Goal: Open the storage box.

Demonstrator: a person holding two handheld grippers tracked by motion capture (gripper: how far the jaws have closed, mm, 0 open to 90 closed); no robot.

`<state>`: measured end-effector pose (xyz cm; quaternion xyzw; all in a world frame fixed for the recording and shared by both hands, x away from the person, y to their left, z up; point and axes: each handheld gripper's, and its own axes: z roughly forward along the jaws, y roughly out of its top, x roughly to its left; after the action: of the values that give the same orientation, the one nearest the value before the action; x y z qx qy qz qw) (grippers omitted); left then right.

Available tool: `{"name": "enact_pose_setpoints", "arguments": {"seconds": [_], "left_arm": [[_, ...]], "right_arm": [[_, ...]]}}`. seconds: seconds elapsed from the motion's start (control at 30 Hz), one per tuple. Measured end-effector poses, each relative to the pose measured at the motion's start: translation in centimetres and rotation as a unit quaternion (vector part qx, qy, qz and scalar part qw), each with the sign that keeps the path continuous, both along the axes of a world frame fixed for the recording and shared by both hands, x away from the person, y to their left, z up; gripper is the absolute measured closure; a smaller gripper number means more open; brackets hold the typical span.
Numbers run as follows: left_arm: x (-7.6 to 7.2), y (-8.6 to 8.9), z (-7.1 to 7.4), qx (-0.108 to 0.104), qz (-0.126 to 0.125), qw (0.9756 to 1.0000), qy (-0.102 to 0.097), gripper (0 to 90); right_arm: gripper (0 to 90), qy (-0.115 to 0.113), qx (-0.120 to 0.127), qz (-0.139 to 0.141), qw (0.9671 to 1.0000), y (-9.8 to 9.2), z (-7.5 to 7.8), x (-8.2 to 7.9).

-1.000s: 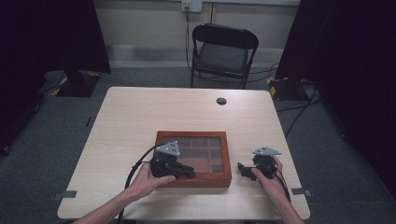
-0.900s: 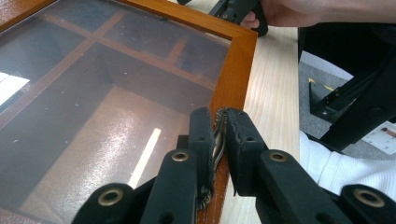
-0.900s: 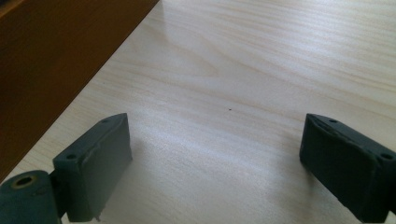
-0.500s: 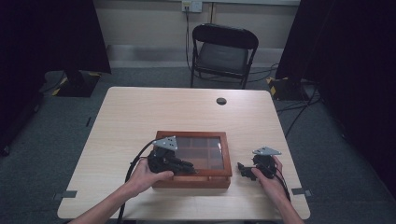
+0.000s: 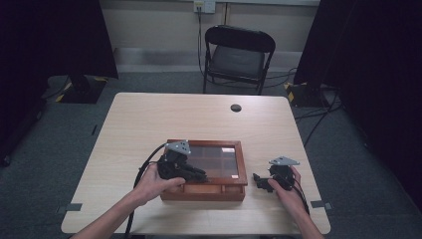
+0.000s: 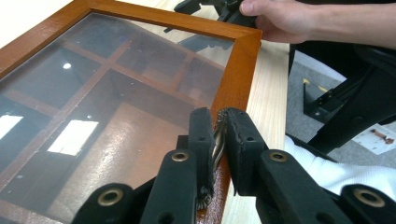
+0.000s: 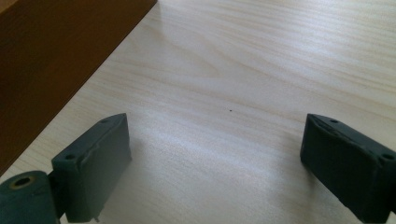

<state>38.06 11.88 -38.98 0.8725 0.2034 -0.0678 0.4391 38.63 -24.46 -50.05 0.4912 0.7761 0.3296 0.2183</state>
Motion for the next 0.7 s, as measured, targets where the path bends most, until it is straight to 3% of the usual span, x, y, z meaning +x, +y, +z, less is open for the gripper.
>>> {"name": "enact_pose_setpoints", "arguments": {"seconds": [0.23,0.43,0.6,0.7], "left_arm": [[0.4,0.1,0.7,-0.008,0.003,0.9999,0.006,80.8],[0.5,0.1,0.9,0.000,0.000,0.9999,0.010,80.8],[0.8,0.3,1.4,-0.016,0.006,0.9998,0.010,80.8],[0.9,0.2,1.8,-0.012,0.007,0.9999,0.006,80.8]], "right_arm": [[7.5,0.001,0.000,0.001,1.0000,0.0,0.0,0.0],[7.4,0.002,0.000,0.000,1.0000,0.1,0.0,0.0],[7.3,0.002,0.001,-0.001,1.0000,0.1,0.0,0.1],[7.2,0.002,0.001,-0.001,1.0000,0.1,0.0,0.1]]}}
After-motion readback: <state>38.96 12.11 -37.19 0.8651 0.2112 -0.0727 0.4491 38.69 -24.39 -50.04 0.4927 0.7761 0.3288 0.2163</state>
